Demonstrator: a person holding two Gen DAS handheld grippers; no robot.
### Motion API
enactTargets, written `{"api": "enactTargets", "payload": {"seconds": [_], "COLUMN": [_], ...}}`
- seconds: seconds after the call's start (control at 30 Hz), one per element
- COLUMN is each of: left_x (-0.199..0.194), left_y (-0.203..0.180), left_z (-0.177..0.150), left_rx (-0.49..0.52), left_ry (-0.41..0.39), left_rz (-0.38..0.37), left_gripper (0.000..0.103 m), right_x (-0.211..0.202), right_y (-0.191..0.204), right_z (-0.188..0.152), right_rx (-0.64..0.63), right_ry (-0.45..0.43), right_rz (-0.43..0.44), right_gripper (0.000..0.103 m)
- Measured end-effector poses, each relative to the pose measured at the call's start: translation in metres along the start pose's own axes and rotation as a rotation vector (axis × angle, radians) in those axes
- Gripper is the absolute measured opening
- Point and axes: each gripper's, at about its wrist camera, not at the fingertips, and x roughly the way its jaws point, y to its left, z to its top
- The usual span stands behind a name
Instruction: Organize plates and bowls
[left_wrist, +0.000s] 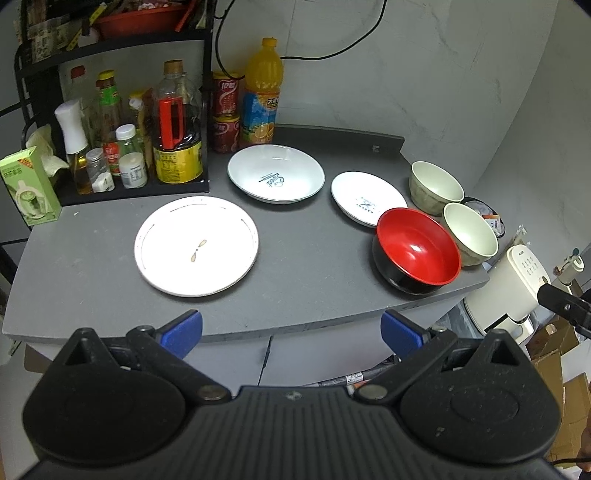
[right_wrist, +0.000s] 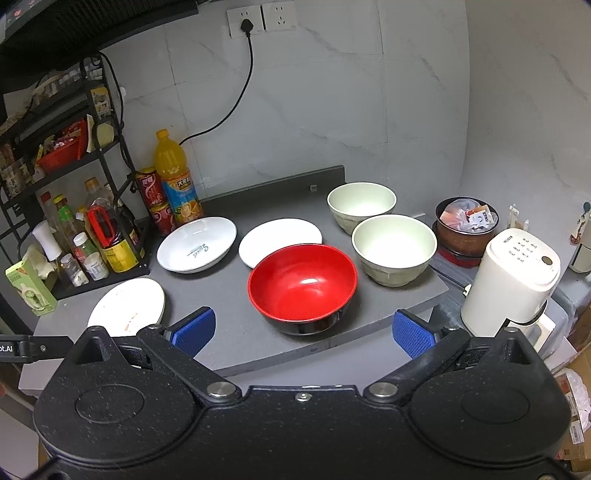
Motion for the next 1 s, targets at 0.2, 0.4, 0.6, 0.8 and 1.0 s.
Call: {"api": "enactTargets", "payload": {"seconds": [0.2, 0.4, 0.6, 0.8, 1.0], "left_x": [0.019, 0.039, 0.064, 0.093, 0.121], "left_y": [-0.019, -0.040, -0.056, -0.081, -0.105], "left_z": [0.015, 0.032, 0.053, 0.077, 0.104], "left_rx": [0.018, 0.025, 0.027, 0.078, 0.110], "left_ry": [0.001, 0.015, 0.035, 0.059, 0.079], "left_rz": [-0.013, -0.042, -0.069, -0.106, -0.169], "left_gripper": [0.102, 0.102, 0.102, 0.102, 0.101], "right_x": [0.016, 0.033, 0.051, 0.071, 0.093], "right_y": [-0.010, -0.025, -0.044, -0.065, -0.080], "right_z": [0.009, 0.020, 0.031, 0.039, 0.047], "right_rx": [-0.009, 0.006, 0.035, 0.088, 0.140], "right_ry": [0.024, 0.040, 0.052, 0.070, 0.078], "right_rz": [-0.018, -0.015, -0.017, -0.034, -0.034], "right_gripper": [0.103, 0.103, 0.103, 0.103, 0.103]}}
